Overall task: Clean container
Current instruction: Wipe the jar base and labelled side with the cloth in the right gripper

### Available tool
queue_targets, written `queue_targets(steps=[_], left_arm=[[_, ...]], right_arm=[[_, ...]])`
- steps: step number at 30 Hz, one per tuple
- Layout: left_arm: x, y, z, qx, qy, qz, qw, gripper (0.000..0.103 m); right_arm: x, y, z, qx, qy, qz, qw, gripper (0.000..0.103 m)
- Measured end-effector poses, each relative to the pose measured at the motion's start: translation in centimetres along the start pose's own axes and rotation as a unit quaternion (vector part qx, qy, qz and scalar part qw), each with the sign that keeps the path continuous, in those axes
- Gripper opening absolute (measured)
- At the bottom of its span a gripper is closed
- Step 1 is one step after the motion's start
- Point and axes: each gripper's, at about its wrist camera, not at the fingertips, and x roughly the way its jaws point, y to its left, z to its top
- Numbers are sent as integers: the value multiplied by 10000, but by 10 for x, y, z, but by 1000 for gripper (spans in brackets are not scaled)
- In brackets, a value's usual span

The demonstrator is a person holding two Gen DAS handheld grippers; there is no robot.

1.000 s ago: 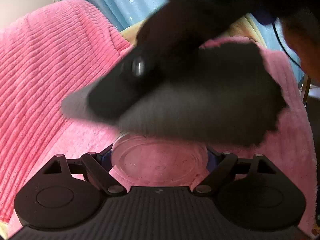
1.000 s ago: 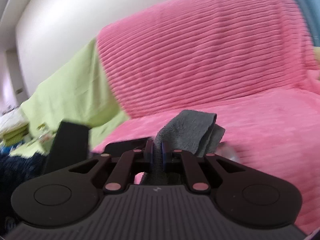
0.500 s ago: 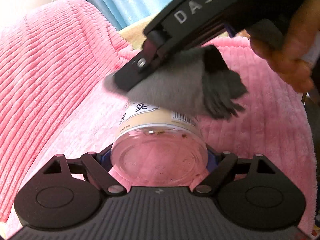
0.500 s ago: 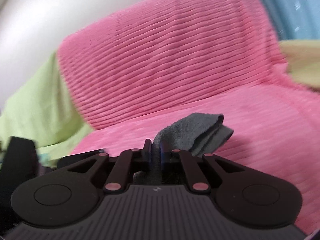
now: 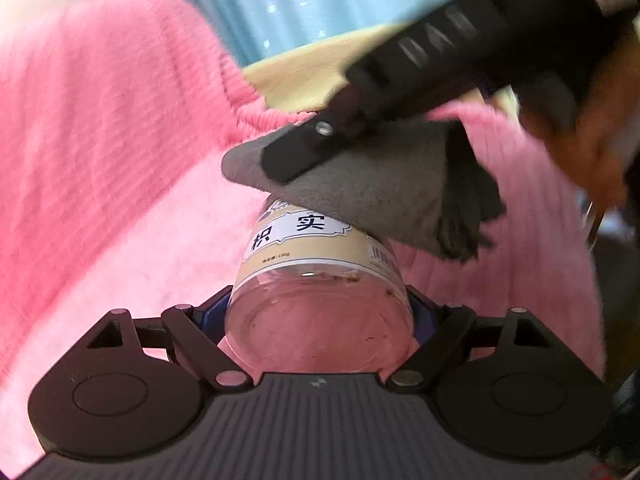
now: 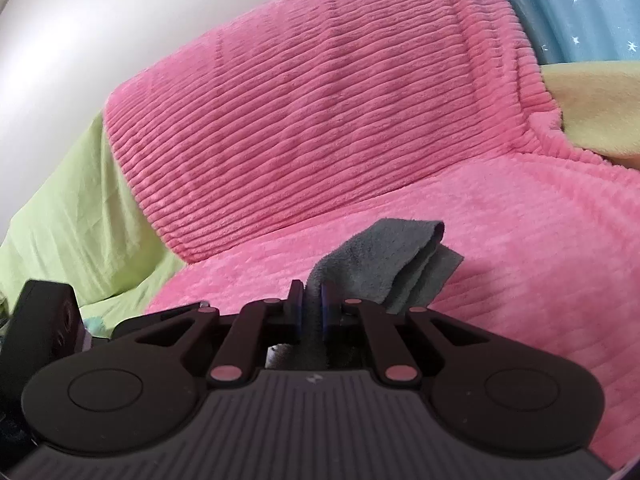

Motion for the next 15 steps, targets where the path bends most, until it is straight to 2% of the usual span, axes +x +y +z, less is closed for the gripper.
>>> queue_targets(steps=[3,8,12,15], left_arm=[[0,-14,-1,622,-51,463,9970,86],[-1,-20,-5,860,-74,562,9947,86],[-1,-25,-9,955,-43,579,9937,85],[-1,-27,-10,983,-35,585,9934,85]], right_arm=[[-3,6,0,-152,65,381,9991,8],[6,25,-6,-469,436,1082,9921,8],[12,23,-8,-315,472,1107,9922,5],[14,16,-7,-222,358,958,9945,5]])
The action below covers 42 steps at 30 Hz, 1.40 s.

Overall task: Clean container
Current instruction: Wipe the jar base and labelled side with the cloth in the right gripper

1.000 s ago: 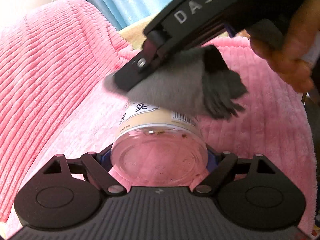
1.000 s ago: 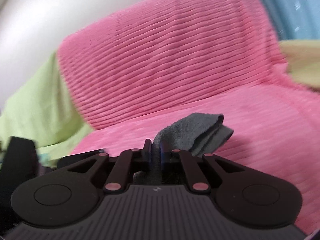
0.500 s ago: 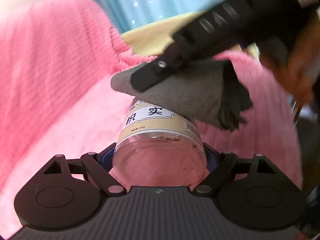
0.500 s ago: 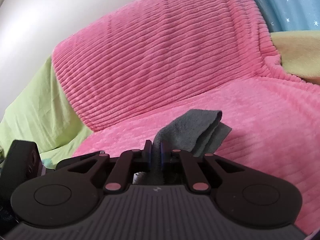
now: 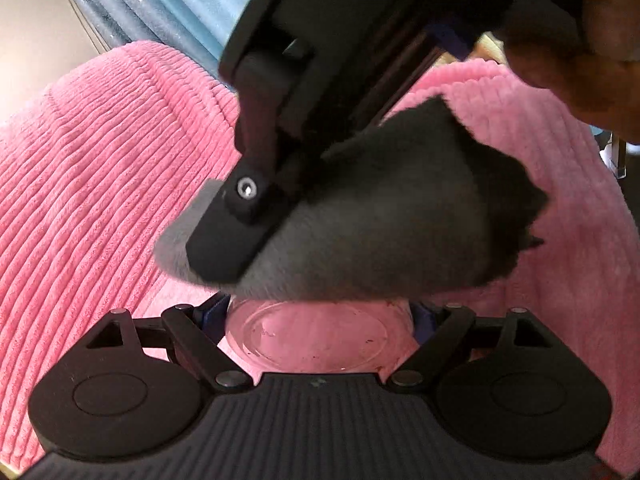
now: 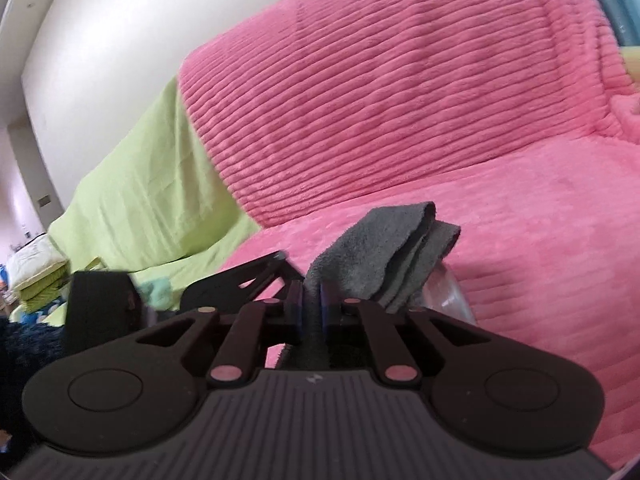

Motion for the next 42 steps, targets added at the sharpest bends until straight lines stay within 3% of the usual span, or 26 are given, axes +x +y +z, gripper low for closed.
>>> queue_targets(steps=[3,8,11,13,16,18,19,22,24,29,32,39,42], left_arm=[[0,-2,0,12,-2,-5,10000,85],[-3,-4,0,-51,-56,-50,10000,85],[-3,-3,-1,-184,-35,-138,9997,85],[-3,4,0,-534,34,-369,9979,85],[-4,32,-2,-1656,62,-1046,9806,87],[-1,43,-4,-2151,91,-1287,9680,87],[-3,41,-6,-2123,100,-1278,9688,87],[-1,26,10,-1476,95,-916,9847,86],[-4,20,14,-1129,113,-722,9909,86],[-8,11,7,-677,170,-394,9968,86],[25,18,21,-712,187,-429,9964,85],[17,8,20,-589,204,-334,9975,85],[18,6,23,-571,212,-327,9976,85]], right_arm=[[1,-4,1,-110,-168,-363,9991,4],[-3,-12,2,-322,-525,-1425,9879,5],[-9,-20,3,-41,-588,-1347,9891,6],[-10,-19,4,-24,-569,-1352,9892,6],[-10,-18,5,45,-552,-1342,9894,6],[-10,-17,5,106,-548,-1325,9896,6],[-13,-17,4,120,-546,-1319,9897,6],[-16,-16,4,165,-508,-1272,9904,8],[-19,-13,5,181,-476,-1112,9925,8],[-15,2,0,-23,-163,-314,9994,8],[-6,12,-3,-218,99,1,9997,8],[-4,3,-1,-111,-23,-280,9995,4],[-4,2,2,-332,-215,-892,9952,4]])
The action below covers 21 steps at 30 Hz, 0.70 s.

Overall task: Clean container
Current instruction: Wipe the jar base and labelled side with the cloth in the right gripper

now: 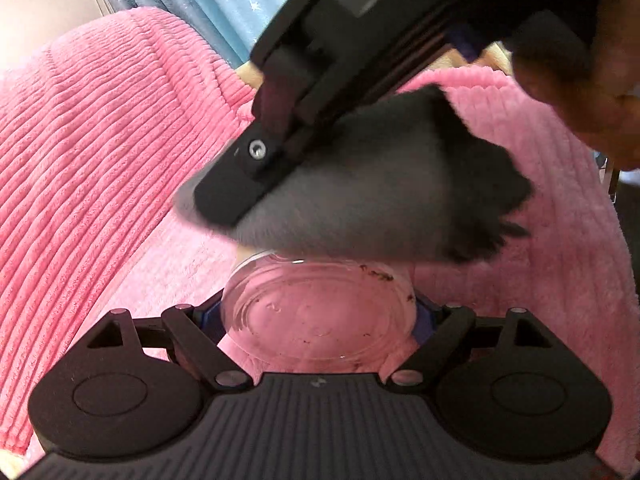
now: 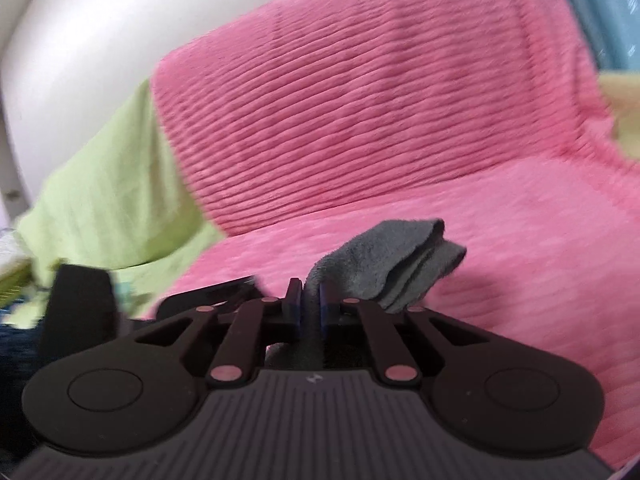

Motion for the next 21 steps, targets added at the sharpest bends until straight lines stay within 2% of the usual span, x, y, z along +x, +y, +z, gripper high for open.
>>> queue_targets(steps=[3,7,10,14,15,16,18,19,21], left_arm=[[0,-2,2,30,-40,13,10000,85],[-1,-4,4,-22,-63,-31,10000,85],[0,11,7,-657,-18,-448,9968,85],[4,39,9,-1848,44,-1144,9761,86],[6,39,10,-1850,56,-1148,9760,86],[6,34,12,-1665,16,-1014,9808,86],[7,19,18,-975,-95,-492,9940,86],[7,11,19,-630,-130,-231,9977,85],[11,4,19,-263,-125,8,9996,85]], right_arm=[[-5,-8,2,-39,-154,-573,9982,5],[-7,-18,2,335,-201,-498,9980,5],[-8,-19,3,354,-178,-512,9979,5],[-7,-22,5,522,-163,-486,9973,5],[-7,-23,5,576,-160,-475,9971,5],[-8,-23,6,592,-151,-487,9969,6],[-11,-22,4,562,-141,-522,9970,7],[-13,-21,3,537,-147,-468,9974,8],[-14,-17,3,474,-146,-299,9983,8]])
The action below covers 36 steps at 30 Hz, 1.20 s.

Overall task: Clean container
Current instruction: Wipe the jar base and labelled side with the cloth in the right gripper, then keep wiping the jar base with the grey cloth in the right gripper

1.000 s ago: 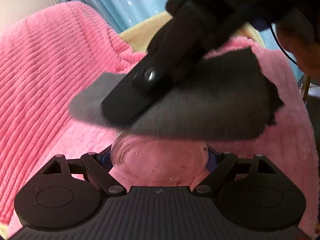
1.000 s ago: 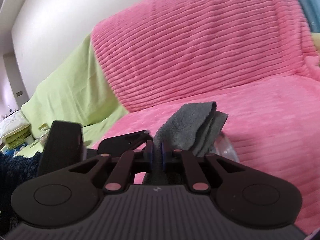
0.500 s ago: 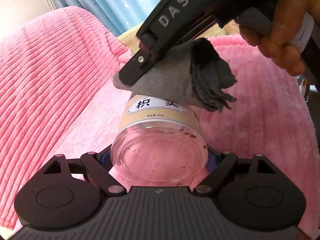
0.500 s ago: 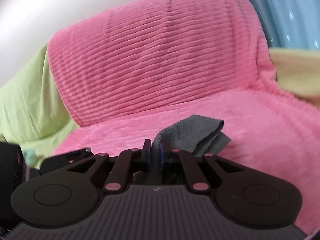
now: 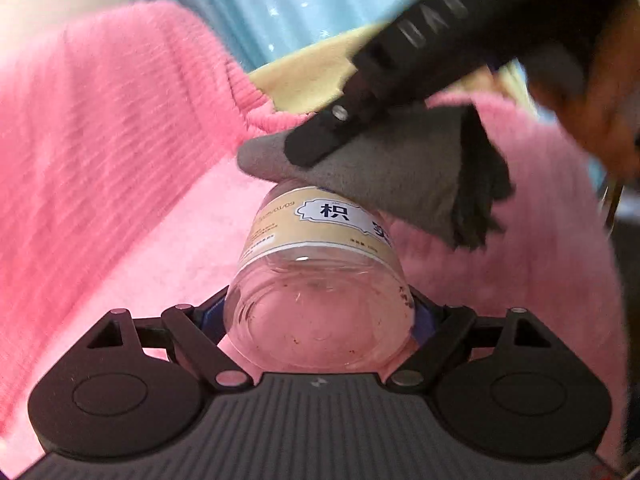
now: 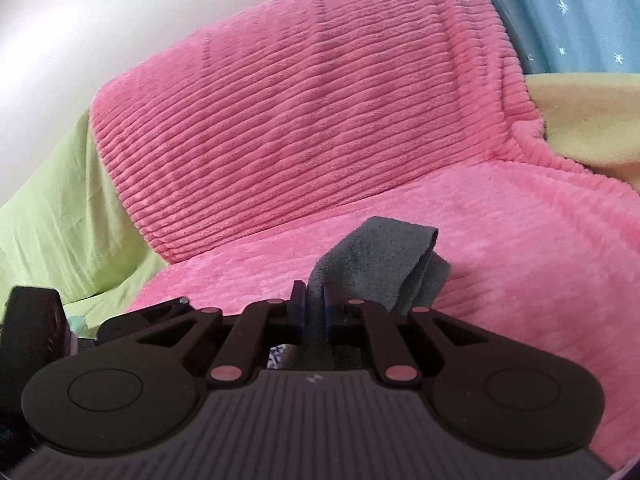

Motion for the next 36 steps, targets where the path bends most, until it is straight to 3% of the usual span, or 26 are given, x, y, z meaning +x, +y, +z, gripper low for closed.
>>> queue_targets(steps=[6,10,17,22,26,28,30,33,35,36], left_arm=[[8,-2,0,183,10,111,9998,85],[7,2,0,39,101,17,9999,85],[11,1,3,61,143,40,9999,85],[12,-1,5,183,104,86,9997,85],[13,0,7,181,94,78,9998,85],[14,7,9,-120,202,-104,9997,85],[16,24,10,-733,322,-483,9956,85],[19,48,10,-1688,353,-974,9802,86],[19,51,9,-1824,312,-1043,9772,85],[16,43,8,-1587,280,-885,9830,85]], right_arm=[[7,23,-6,-408,314,977,9939,8],[12,32,-12,-571,460,1147,9907,7],[20,19,-11,-370,237,893,9950,4],[16,7,-8,-421,-134,3,9990,4],[11,-5,-6,-172,-177,-156,9996,5],[11,-7,-5,-113,-160,-147,9997,5],[12,-9,-5,-61,-144,-136,9998,5],[13,-10,-4,66,-125,-94,9999,5],[12,-11,-3,141,-88,-94,9998,6],[11,-11,-2,161,-50,-102,9998,6]])
